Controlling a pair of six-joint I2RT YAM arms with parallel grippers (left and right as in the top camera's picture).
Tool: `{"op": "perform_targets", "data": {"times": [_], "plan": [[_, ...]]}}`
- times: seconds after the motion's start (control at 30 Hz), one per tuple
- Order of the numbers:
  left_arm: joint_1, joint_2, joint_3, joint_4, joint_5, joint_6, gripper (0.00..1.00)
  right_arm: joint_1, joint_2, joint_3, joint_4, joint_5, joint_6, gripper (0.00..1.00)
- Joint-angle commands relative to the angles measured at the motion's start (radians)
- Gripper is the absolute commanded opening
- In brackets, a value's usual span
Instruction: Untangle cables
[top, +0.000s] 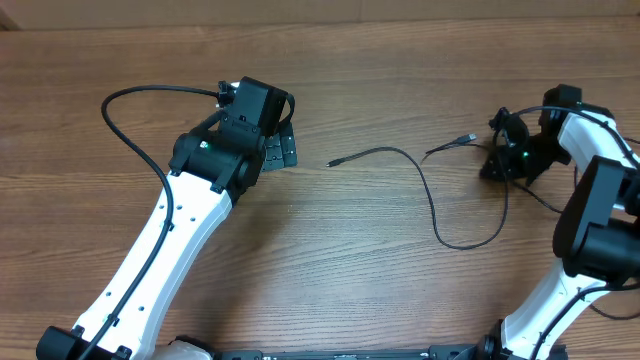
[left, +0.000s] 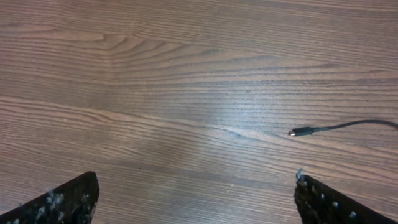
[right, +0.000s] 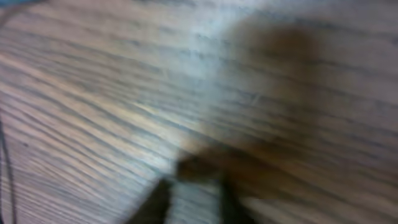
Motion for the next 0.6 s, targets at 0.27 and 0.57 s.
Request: {"op": "perform_targets", "data": {"times": [0.27, 0.57], "plan": [[0.000, -0.011, 0.009, -0.003, -0.003, -0.010, 1.00, 0.000, 0.005, 0.483, -0.297, 0.035, 0.331, 0.04], [0.000, -0.011, 0.009, -0.003, -0.003, -0.010, 0.99, 0.000, 0.005, 1.308, -0.203, 0.025, 0.725, 0.04]]}}
